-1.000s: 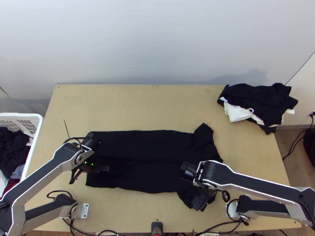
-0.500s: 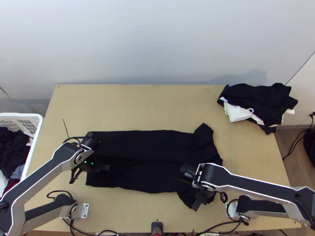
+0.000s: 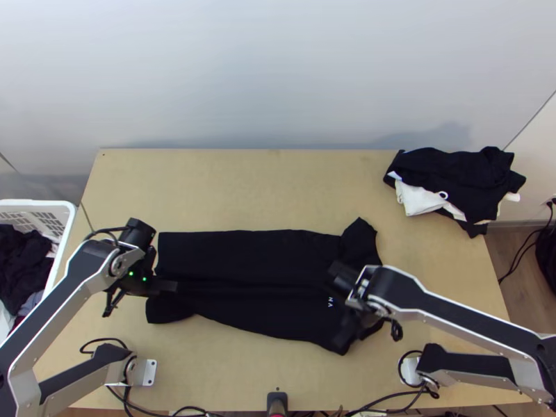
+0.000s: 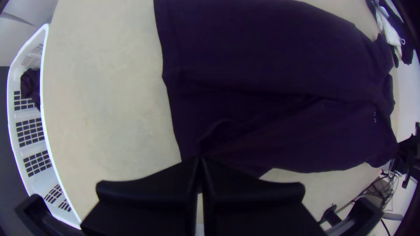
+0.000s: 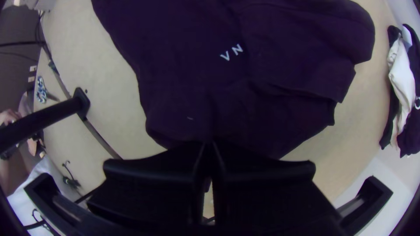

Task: Fold the t-shirt

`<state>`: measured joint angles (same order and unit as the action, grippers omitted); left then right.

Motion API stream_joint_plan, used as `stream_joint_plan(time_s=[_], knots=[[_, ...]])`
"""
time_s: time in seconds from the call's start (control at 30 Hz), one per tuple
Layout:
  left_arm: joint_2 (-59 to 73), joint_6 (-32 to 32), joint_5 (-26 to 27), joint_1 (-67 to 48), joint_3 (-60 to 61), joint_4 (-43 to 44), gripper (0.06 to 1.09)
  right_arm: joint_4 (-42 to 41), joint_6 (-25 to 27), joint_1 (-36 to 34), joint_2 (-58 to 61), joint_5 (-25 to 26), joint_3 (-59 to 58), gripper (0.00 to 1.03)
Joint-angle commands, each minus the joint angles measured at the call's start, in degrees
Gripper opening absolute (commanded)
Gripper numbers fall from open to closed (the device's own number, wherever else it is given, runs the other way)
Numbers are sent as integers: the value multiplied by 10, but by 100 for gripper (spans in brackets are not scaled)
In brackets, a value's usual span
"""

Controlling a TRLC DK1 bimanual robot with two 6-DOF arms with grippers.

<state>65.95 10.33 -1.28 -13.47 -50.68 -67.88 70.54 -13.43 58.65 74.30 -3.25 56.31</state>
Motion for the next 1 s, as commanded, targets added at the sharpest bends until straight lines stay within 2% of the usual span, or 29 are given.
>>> stream_joint_plan(time_s=[0.0,0.27,0.77,0.97], knots=[[-22,-31,1,25,-33,-52,10,-1,7,-79,-5,6,46,3],[-22,-51,3,66,-50,-41,10,-1,43,-180,6,9,97,3],[99,3,3,81,-114,100,10,-21,68,-287,88,8,165,3],[181,27,1,80,-186,126,10,-44,82,-329,138,8,187,3]])
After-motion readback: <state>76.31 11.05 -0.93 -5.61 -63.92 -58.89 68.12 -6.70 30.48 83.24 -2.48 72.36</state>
